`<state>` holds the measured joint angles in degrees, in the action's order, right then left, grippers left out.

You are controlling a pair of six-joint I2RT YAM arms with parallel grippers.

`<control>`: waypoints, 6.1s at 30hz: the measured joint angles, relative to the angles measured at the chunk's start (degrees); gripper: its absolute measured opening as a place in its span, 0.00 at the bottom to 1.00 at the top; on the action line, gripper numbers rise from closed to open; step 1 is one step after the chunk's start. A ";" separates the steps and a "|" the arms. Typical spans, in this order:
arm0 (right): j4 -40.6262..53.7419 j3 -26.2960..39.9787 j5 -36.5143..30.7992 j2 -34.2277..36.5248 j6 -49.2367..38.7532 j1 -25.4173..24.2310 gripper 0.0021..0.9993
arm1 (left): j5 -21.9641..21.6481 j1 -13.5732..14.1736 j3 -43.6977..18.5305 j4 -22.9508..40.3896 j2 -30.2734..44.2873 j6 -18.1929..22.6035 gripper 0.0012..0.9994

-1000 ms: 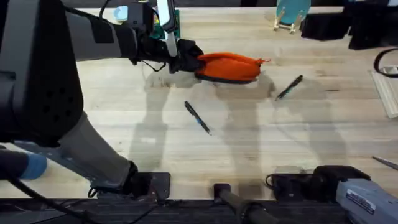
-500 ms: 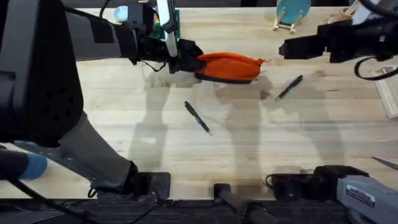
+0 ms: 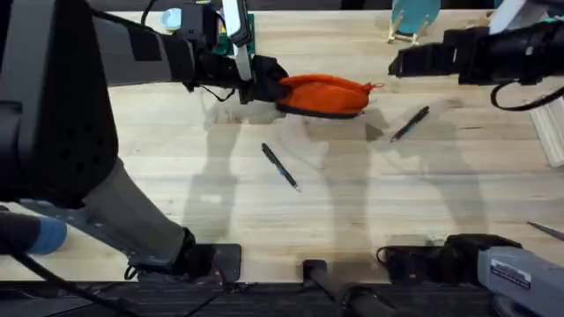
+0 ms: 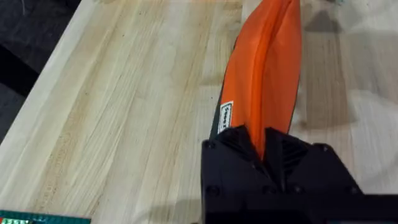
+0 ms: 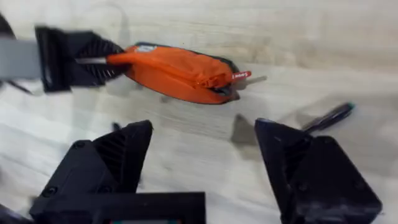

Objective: Unzip the bag, pick up the pens from the table one at a time and place them inside, then zip the bag closed.

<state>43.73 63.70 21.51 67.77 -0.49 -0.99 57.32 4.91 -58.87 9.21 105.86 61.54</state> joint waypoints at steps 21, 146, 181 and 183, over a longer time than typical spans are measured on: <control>-0.11 0.00 0.18 0.03 43.76 0.00 1.00 | -0.02 0.00 0.00 0.20 0.00 -0.02 0.04; -12.61 0.09 -4.79 24.24 64.82 6.78 0.03 | -0.13 0.00 -0.02 0.38 0.00 -0.02 0.04; -15.42 2.97 -7.19 22.84 64.54 12.88 0.03 | -0.43 -0.02 -0.11 0.66 0.00 -0.02 0.04; -15.90 2.97 -7.30 22.84 64.56 13.20 0.03 | -0.46 0.00 -0.13 0.66 0.00 -0.02 0.04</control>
<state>27.83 66.67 14.21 90.61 64.07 12.21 56.85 4.91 -59.00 9.87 105.86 61.52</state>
